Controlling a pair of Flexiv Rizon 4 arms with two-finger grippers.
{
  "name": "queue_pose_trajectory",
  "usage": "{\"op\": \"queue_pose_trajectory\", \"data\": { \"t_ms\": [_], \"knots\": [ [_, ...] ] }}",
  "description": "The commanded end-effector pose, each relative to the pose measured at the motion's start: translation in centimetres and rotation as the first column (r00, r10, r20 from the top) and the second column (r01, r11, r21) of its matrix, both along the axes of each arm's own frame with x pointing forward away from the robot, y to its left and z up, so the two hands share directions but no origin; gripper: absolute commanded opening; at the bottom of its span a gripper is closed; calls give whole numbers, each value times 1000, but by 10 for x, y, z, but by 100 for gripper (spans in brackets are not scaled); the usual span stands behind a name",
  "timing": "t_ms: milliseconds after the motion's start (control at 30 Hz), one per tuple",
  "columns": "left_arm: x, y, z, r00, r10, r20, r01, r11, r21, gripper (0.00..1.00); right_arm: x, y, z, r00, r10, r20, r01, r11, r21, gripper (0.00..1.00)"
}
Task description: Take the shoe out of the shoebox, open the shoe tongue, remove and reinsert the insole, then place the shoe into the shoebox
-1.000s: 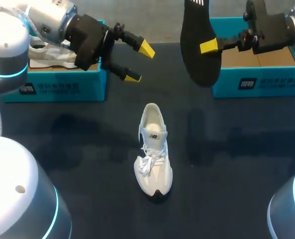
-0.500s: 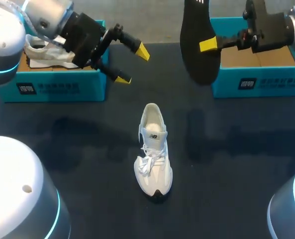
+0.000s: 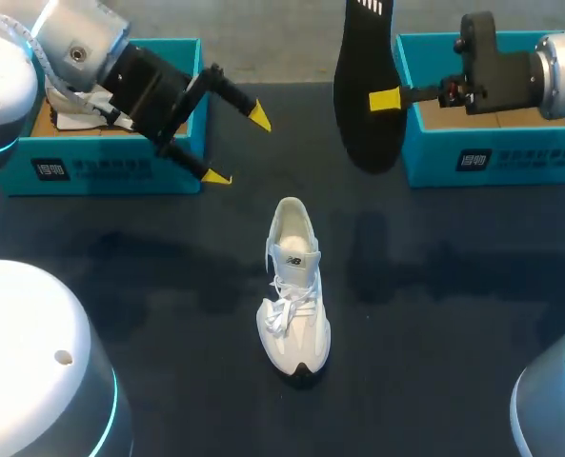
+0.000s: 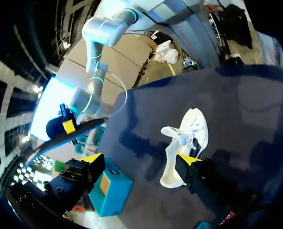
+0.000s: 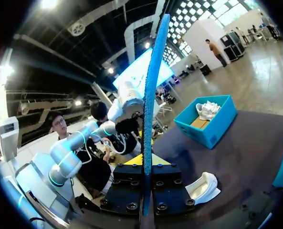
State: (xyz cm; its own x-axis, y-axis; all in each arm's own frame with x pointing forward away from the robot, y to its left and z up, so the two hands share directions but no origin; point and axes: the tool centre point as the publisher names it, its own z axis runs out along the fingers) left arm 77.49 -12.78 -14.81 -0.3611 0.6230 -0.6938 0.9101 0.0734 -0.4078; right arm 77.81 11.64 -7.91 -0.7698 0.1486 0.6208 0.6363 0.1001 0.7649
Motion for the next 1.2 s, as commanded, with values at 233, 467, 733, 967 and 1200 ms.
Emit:
{"op": "queue_pose_trajectory", "data": {
  "t_ms": [233,467,733,967,1200],
  "knots": [
    [1,5,2,995,93,-38,-88,989,117,100,2,16,-6,1000,27,14,-27,1000,5,0],
    [1,5,2,995,93,-38,-88,989,117,100,6,24,-8,998,56,-4,-56,998,1,0],
    [1,5,2,995,93,-38,-88,989,117,100,10,28,-8,998,65,-18,-65,998,-3,0],
    [3,5,-1,991,119,-68,-107,981,163,100,9,31,-13,999,30,17,-30,1000,2,0],
    [7,15,-12,968,224,-116,-196,957,215,100,7,31,-17,999,10,34,-10,1000,5,0]
  ]
}}
